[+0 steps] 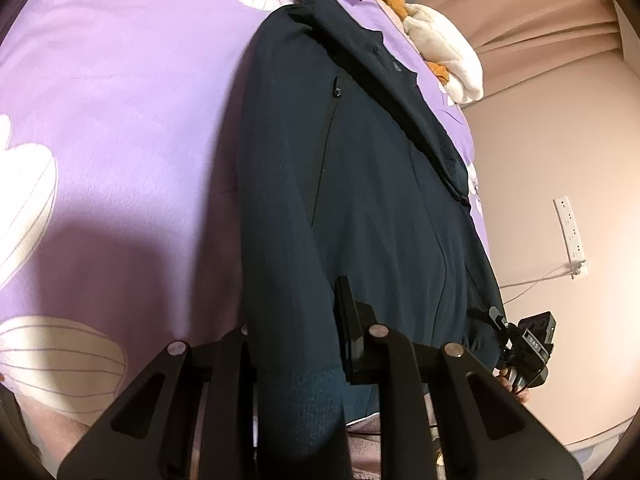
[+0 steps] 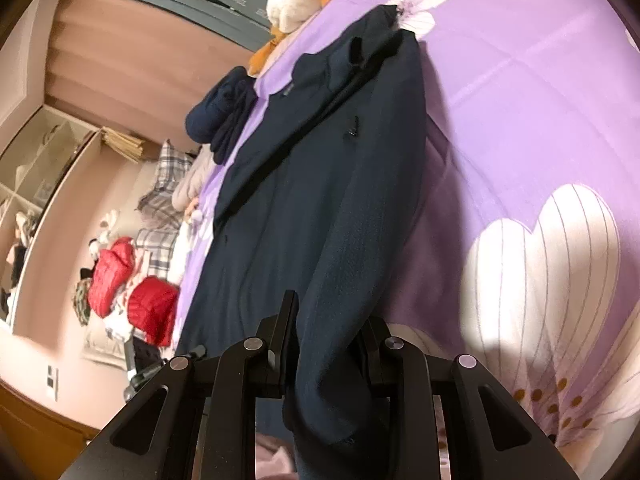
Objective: Fold large clothes
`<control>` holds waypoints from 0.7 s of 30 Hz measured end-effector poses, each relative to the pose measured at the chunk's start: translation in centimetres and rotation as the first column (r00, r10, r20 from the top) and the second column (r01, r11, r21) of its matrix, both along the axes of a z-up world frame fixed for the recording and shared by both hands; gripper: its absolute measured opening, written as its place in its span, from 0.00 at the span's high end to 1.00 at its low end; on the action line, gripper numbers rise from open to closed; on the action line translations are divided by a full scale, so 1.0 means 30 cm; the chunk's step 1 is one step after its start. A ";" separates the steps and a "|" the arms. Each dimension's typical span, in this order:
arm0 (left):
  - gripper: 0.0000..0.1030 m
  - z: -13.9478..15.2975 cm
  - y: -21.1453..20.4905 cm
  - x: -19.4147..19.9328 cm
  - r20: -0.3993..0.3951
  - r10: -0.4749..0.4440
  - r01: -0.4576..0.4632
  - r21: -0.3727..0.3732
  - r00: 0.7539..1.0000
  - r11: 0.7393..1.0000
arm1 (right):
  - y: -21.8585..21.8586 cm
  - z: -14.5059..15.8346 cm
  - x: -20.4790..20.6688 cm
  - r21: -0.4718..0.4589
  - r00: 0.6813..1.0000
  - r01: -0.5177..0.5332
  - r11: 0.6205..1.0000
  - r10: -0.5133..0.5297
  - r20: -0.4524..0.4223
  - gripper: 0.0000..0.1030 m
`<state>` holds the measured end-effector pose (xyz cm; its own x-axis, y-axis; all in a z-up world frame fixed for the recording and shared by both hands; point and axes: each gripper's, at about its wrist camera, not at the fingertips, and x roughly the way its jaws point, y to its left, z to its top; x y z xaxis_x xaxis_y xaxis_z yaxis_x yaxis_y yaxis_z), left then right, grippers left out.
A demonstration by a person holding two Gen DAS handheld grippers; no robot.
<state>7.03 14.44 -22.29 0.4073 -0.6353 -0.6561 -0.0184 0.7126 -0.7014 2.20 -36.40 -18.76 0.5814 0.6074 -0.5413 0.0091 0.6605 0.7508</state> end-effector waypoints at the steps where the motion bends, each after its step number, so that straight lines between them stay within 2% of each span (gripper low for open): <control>1: 0.84 0.002 -0.002 -0.001 0.004 -0.001 0.001 0.001 1.000 1.000 | 0.000 0.004 0.001 0.003 1.000 -0.001 1.000 0.001 0.007 0.73; 11: 0.84 0.036 -0.018 0.002 0.040 -0.010 0.009 0.007 0.999 1.000 | 0.014 0.065 0.004 0.056 0.995 -0.009 0.998 0.003 0.102 0.73; 21: 0.84 0.086 -0.047 0.010 0.081 -0.024 0.023 0.010 0.996 1.000 | 0.034 0.096 0.023 0.071 0.989 -0.029 0.997 0.018 0.146 0.73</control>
